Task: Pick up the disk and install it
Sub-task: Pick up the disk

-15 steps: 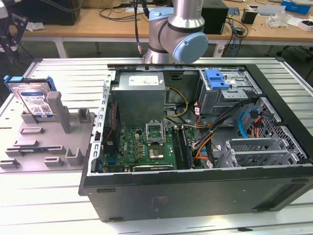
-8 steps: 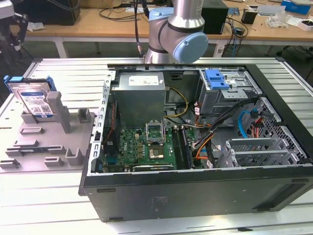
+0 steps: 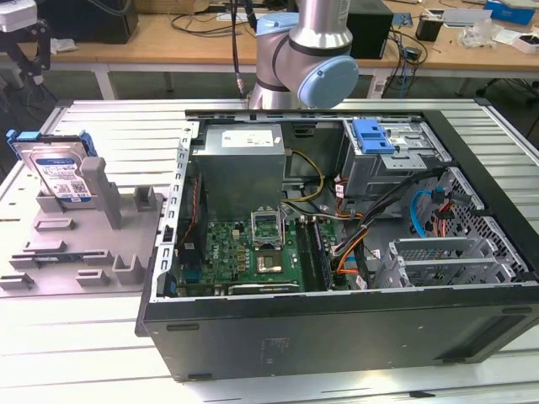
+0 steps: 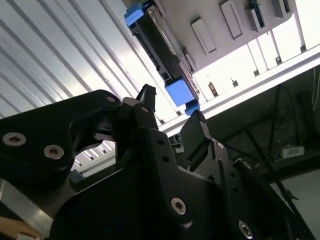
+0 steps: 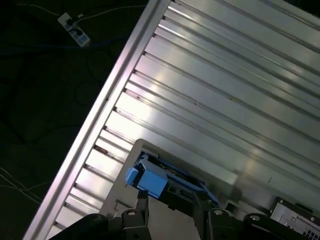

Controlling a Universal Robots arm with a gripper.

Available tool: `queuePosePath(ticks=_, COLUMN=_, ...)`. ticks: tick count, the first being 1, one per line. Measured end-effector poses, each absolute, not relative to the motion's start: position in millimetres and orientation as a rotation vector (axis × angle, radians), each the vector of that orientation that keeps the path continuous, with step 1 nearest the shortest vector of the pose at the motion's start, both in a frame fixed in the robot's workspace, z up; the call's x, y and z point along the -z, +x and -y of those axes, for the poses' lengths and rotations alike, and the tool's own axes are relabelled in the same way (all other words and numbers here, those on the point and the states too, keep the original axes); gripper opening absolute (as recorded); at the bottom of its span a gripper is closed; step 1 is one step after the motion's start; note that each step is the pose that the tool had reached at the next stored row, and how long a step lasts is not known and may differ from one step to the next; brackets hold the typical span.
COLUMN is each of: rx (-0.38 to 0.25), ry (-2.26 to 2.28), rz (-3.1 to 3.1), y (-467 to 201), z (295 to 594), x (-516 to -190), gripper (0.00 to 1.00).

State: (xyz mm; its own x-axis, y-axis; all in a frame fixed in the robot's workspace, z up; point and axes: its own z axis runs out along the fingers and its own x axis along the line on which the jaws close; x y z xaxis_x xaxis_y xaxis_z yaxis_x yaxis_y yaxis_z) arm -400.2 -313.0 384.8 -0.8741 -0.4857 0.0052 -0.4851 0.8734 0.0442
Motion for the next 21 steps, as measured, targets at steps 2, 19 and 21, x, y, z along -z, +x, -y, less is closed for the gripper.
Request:
queuePosePath(ticks=2, rx=0.064, ry=0.845, rz=3.008, y=-400.2, z=313.0, x=-384.4, gripper=0.48)
queuePosePath(ticks=19, rx=0.059, ry=1.354, rz=2.808, y=-400.2, z=313.0, x=-382.7, gripper=0.48)
queuePosePath(ticks=21, rx=0.058, ry=1.407, rz=2.781, y=-400.2, z=313.0, x=-382.6, gripper=0.48)
